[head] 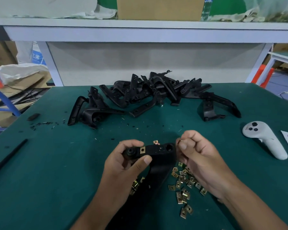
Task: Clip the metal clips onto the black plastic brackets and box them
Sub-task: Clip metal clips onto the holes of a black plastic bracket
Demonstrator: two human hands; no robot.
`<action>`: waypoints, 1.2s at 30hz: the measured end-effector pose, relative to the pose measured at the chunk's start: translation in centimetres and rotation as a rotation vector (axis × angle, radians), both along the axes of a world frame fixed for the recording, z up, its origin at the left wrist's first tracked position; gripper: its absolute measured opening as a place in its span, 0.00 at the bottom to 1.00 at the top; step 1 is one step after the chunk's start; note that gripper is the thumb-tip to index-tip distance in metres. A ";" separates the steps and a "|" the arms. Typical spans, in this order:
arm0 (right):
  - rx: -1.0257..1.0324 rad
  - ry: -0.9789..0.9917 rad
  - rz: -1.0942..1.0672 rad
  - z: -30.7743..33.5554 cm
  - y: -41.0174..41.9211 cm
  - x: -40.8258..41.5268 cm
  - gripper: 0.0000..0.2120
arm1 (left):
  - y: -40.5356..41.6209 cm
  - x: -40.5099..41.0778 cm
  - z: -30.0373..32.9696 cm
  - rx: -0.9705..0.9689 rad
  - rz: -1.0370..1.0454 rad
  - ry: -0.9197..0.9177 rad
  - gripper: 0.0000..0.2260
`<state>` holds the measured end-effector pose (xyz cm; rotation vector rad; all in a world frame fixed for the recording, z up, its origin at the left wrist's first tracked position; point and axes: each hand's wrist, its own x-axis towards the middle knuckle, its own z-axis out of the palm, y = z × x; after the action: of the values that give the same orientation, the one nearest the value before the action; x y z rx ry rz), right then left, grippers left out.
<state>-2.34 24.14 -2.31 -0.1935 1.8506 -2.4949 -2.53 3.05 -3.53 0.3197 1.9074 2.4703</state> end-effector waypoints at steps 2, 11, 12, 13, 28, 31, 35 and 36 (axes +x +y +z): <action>-0.003 -0.007 0.016 0.3 0.1 0.1 0.09 | 0.0 0.0 -0.2 0.028 -0.050 -0.050 0.12; 0.128 -0.015 0.074 0.2 0.2 0.5 0.06 | 0.2 0.6 -1.1 -0.257 -0.140 0.081 0.18; 0.165 -0.013 0.068 0.2 0.2 0.5 0.07 | 0.3 0.6 -1.1 -0.316 -0.100 0.116 0.18; 0.199 -0.013 0.062 0.1 0.1 0.5 0.09 | 0.3 0.6 -1.2 -0.374 -0.051 0.153 0.18; 0.371 0.092 -0.013 0.4 -0.2 0.9 0.05 | 0.2 0.9 -1.6 -0.586 0.071 0.323 0.16; 0.405 0.125 -0.034 0.4 -0.3 0.9 0.05 | 0.1 0.9 -1.8 -0.590 0.069 0.315 0.16; 0.473 0.147 -0.019 0.5 -0.1 1.0 0.06 | 0.2 0.7 -1.8 -0.591 0.077 0.328 0.16; 0.480 0.147 -0.018 0.6 -0.1 1.0 0.06 | 0.2 0.8 -1.8 -0.592 0.074 0.325 0.16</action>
<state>-1.37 24.03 -1.74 -0.3497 2.4458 -2.0090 -1.75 3.25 -5.36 0.6646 2.6949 1.8385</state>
